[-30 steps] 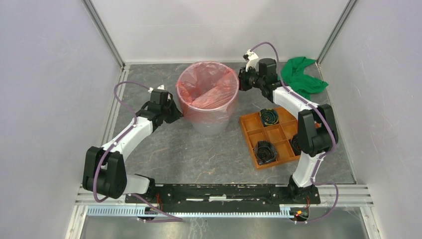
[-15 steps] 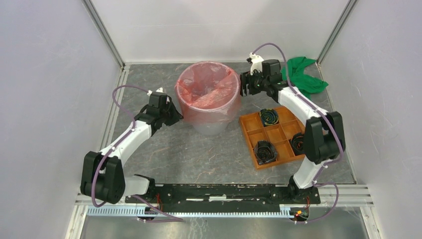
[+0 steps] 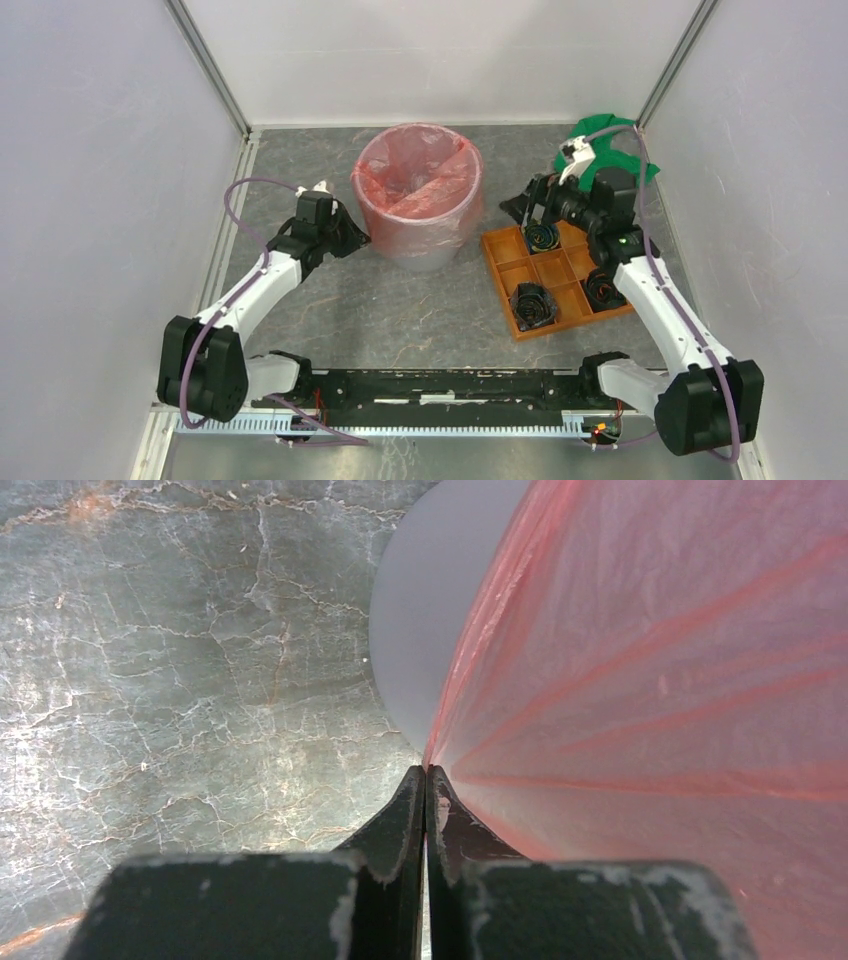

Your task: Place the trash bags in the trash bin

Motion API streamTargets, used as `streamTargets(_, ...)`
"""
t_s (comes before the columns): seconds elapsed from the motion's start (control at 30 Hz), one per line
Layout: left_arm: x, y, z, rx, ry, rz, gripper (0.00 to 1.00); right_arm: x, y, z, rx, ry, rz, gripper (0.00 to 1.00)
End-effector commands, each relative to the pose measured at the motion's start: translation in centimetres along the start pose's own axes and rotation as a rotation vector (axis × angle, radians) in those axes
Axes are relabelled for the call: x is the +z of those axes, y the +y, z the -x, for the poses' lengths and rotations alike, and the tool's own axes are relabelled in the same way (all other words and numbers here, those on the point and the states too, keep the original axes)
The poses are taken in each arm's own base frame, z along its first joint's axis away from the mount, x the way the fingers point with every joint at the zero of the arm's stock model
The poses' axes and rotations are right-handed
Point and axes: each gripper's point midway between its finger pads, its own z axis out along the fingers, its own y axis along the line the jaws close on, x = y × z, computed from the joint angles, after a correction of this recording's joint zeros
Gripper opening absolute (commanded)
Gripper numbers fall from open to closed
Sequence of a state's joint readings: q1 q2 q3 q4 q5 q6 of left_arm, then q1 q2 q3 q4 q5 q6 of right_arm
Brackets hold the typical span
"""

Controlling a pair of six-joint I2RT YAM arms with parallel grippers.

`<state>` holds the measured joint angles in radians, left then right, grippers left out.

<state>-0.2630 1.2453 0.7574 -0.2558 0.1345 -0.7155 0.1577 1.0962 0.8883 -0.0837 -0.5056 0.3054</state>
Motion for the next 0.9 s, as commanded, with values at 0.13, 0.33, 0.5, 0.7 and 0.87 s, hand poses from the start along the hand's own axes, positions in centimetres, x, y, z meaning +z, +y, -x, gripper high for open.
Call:
streamTargets(0.13, -2.4, -1.5, 2.0, -0.029, -0.111, -0.065, 0.27, 0.3, 9.7, -1.4, 0.175, -0.061, 0.444, 0.98)
streamTargets(0.33, -3.4, -1.8, 2.4, -0.027, -0.130, -0.062, 0.43, 2.1, 11.8, -2.2, 0.199, -0.033, 0.531, 0.98)
streamTargets(0.5, -5.8, 0.0, 4.1, -0.035, -0.228, 0.062, 0.75, 3.2, 10.9, -3.2, 0.173, -0.047, 0.501, 0.77)
streamTargets(0.7, -12.0, -2.9, 8.9, 0.061, -0.400, 0.039, 1.00, 4.6, 9.0, -5.8, 0.094, -0.014, 0.437, 0.15)
streamTargets(0.87, -16.2, -8.3, 13.5, 0.180, -0.485, -0.041, 0.97, 6.1, 6.3, -8.1, 0.025, 0.018, 0.322, 0.00)
